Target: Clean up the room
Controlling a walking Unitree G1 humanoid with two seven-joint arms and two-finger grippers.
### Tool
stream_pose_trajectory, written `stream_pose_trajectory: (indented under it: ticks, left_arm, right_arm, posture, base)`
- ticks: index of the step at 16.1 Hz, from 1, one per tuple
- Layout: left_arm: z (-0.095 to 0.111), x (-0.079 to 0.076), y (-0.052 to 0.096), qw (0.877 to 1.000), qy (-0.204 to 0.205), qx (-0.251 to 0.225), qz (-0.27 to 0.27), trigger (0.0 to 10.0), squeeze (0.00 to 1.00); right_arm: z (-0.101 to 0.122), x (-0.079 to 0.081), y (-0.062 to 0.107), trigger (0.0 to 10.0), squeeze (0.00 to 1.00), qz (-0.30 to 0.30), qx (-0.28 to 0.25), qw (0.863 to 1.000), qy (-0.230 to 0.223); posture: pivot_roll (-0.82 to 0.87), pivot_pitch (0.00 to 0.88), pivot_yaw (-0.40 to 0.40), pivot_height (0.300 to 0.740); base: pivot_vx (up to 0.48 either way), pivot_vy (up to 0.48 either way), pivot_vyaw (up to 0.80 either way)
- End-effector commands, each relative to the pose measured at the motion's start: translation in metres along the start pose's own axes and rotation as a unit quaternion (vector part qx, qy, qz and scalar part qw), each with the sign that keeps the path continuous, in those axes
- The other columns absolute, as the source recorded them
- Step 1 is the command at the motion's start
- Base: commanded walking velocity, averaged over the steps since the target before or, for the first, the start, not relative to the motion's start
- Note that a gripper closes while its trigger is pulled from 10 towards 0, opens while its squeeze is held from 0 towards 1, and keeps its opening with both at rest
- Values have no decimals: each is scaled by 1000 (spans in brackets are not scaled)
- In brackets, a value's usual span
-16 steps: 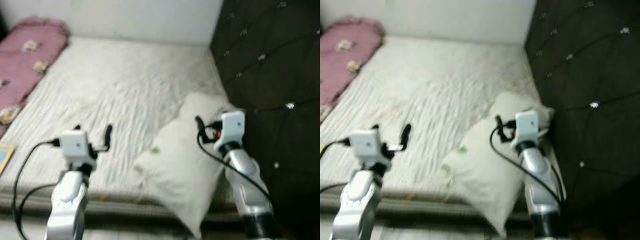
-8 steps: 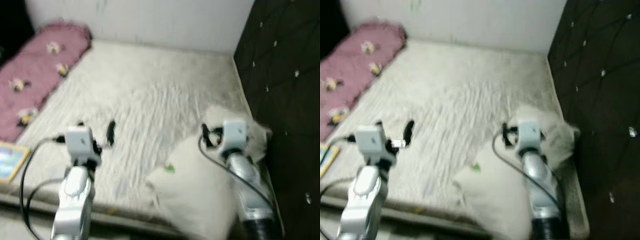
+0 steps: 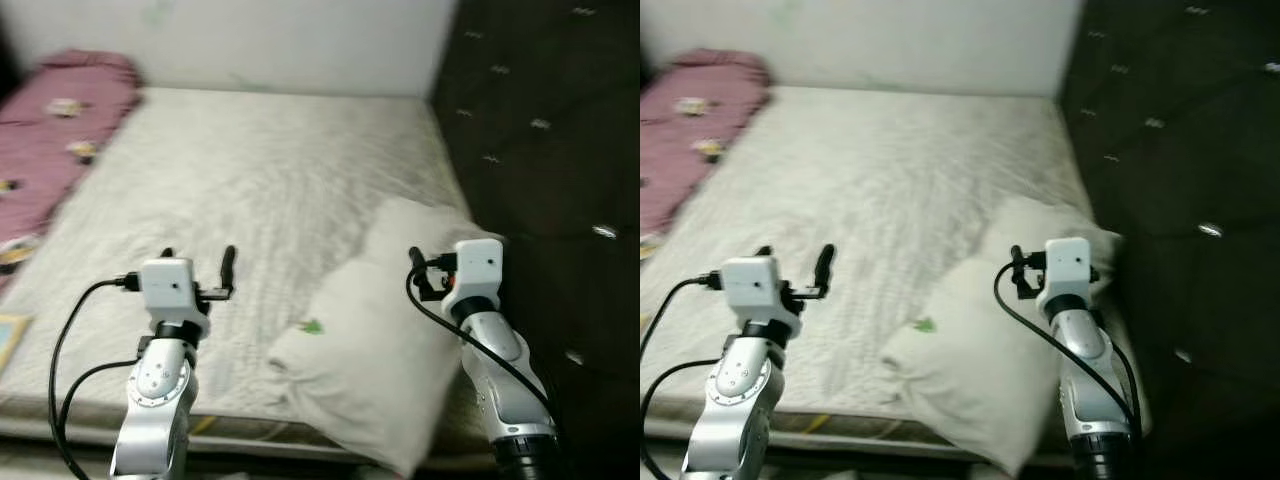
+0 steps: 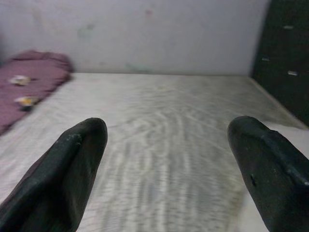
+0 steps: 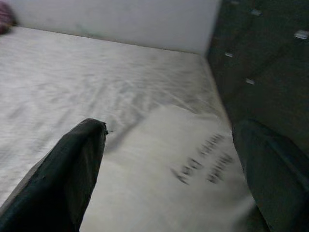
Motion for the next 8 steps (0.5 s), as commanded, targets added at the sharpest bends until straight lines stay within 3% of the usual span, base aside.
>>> stream_pose_trajectory:
  ticks: [1, 3, 7, 8]
  left_arm:
    - [3, 2, -1, 1000, -5, -3, -3, 10000, 0]
    - [3, 1, -1, 1000, -4, -2, -6, 10000, 0]
    - [3, -1, 0, 1000, -3, -1, -10, 10000, 0]
    - [2, -1, 0, 1000, -2, -1, -10, 10000, 0]
  right_arm:
    - [5, 1, -1, 10000, 0, 3, -8, 1000, -4]
    - [8, -1, -1, 10000, 0, -3, -18, 1000, -9]
    - [-1, 1, -4, 10000, 0, -4, 18, 1000, -4]
    - [2, 4, -5, 10000, 0, -4, 7, 1000, 19]
  posture:
    - [-55, 0, 4, 740]
    - [-55, 0, 4, 740]
    - [-55, 0, 3, 740]
    - [-55, 0, 2, 740]
  base:
    - [0, -277, -800]
    - [0, -334, -800]
    - [0, -432, 0]
    - [0, -454, 0]
Point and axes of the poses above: a point about 5 cm out from each wrist's last joint towards the gripper, its own y axis pointing back from the gripper into the wrist, its own z axis along the axis of the wrist's last joint, x = y × z, the point moved 2 cm from there along -y, pointing out of the wrist towards the gripper, and after that the axes turned 14 degrees about y, right-handed, at the moved point
